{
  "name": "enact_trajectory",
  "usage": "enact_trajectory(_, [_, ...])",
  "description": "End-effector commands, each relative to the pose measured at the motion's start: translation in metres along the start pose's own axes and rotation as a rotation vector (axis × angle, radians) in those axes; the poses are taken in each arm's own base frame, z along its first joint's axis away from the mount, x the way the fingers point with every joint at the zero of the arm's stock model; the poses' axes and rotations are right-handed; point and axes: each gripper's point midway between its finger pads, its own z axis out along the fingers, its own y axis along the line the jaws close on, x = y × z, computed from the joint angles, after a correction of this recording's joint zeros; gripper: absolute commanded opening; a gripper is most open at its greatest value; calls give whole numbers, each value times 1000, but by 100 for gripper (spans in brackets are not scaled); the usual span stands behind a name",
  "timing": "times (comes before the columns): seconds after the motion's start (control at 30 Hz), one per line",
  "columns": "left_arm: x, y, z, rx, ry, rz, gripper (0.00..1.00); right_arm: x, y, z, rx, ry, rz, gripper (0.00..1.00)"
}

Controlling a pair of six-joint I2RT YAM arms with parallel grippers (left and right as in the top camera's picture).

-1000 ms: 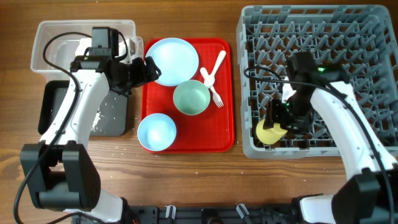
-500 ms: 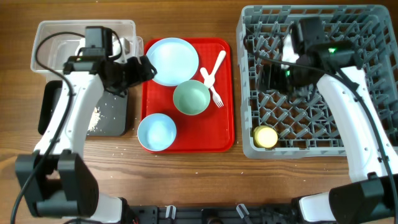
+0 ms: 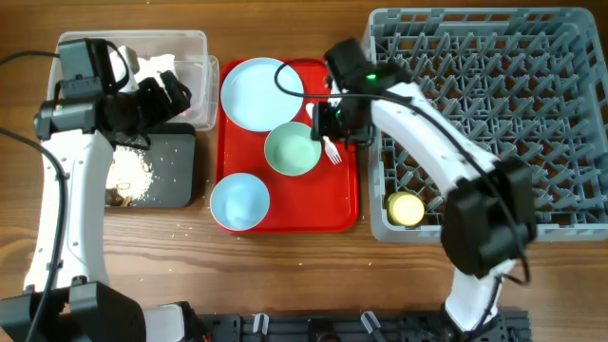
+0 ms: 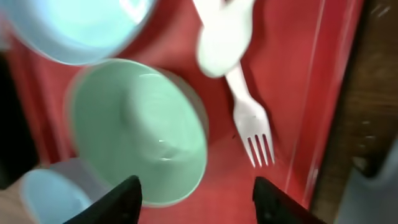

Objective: Sort waste into correct bins and load items into the dishwasher rack
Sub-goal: 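Reach the right gripper to the green bowl on the red tray and grasp it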

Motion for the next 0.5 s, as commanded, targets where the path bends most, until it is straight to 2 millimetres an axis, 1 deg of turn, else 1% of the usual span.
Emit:
enact_trajectory(0.0, [-6,7,-6,-28,-24,1,100,9,-2,26,-4,77,34,46])
enact_trajectory(0.07, [-6,7,-6,-29,-21,0,100,8,-4,31,1,83,35,36])
enact_trajectory(0.1, [-6,7,-6,-29,-21,0,100,6,-3,31,-5,74,32,34])
enact_trajectory(0.23, [-6,7,-6,-28,-22,0,100,3,2,35,-15,58,22,31])
enact_trajectory(0.4, [-6,7,-6,-28,-22,0,100,14,7,56,3,98,29,31])
enact_trajectory(0.43, [-6,7,-6,-28,-22,0,100,13,7,56,2,98,30,30])
enact_trajectory(0.47, [-6,7,-6,-28,-22,0,100,14,7,57,3,99,37,23])
